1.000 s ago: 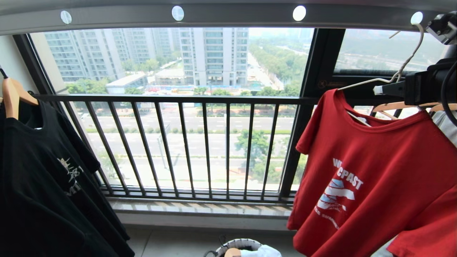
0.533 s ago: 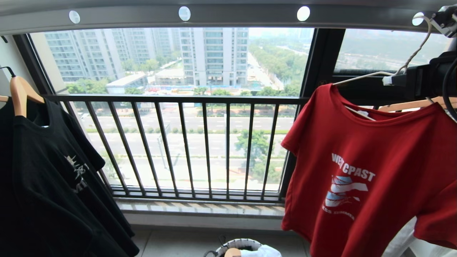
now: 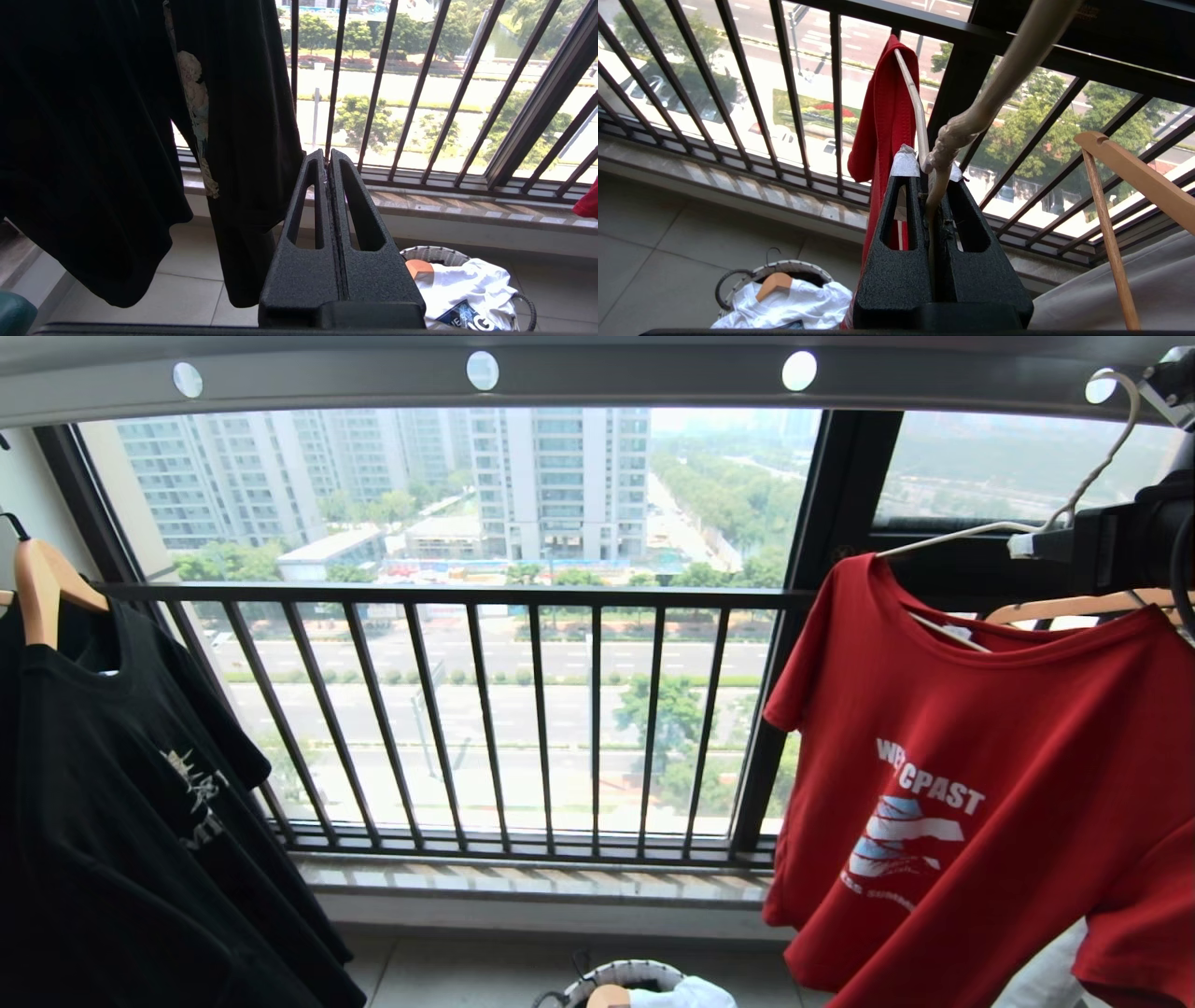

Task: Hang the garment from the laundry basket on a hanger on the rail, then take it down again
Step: Take the clothes off the clothes rack

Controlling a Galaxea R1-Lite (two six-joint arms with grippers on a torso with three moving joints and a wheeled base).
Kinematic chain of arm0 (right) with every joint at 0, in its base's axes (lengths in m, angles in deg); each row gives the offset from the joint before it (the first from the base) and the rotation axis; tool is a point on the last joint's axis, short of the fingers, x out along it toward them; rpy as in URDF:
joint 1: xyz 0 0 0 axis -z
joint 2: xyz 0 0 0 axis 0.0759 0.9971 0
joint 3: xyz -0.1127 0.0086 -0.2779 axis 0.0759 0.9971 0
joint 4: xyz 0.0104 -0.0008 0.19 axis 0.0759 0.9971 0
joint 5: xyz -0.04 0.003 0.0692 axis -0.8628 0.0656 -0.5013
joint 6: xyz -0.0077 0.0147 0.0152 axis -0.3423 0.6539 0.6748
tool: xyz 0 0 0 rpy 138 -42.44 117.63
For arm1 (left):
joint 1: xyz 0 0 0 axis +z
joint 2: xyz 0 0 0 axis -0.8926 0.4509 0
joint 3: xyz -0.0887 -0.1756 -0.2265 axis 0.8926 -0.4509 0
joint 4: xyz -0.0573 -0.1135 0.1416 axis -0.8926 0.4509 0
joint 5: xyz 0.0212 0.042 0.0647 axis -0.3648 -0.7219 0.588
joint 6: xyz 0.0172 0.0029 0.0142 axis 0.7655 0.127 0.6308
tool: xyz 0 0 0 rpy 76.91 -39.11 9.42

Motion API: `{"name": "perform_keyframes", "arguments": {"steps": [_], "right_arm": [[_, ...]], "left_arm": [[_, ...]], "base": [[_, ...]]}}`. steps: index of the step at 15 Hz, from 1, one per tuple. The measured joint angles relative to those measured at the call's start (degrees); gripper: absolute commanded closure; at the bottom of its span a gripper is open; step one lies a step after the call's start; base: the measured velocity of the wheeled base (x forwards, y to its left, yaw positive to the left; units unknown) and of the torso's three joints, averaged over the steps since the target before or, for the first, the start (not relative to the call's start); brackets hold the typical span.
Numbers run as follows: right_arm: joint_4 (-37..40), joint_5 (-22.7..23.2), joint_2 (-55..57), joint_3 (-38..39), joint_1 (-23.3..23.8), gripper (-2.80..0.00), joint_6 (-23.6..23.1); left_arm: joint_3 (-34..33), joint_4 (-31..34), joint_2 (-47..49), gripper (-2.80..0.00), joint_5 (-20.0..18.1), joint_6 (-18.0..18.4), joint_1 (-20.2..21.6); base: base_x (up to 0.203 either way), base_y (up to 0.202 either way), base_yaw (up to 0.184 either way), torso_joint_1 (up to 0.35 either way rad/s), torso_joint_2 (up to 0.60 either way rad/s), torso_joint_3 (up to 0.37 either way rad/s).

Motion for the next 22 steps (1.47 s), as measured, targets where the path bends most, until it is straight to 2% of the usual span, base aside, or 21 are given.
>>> {"name": "perform_keyframes", "arguments": {"steps": [12, 22], "right_arm": [[-0.1, 0.1, -4.7, 3.1, -0.1, 0.0, -0.1], [-4.0, 0.3, -6.6, 3.4, -0.5, 0.0, -0.9]], "left_arm": [[0.0, 0.0, 0.0, 0.0, 0.0, 0.0, 0.0], [0.0, 0.0, 0.0, 0.0, 0.0, 0.0, 0.0]], "base": [[0.0, 0.0, 0.0, 0.0, 0.0, 0.0], [0.0, 0.0, 0.0, 0.0, 0.0, 0.0]]}}
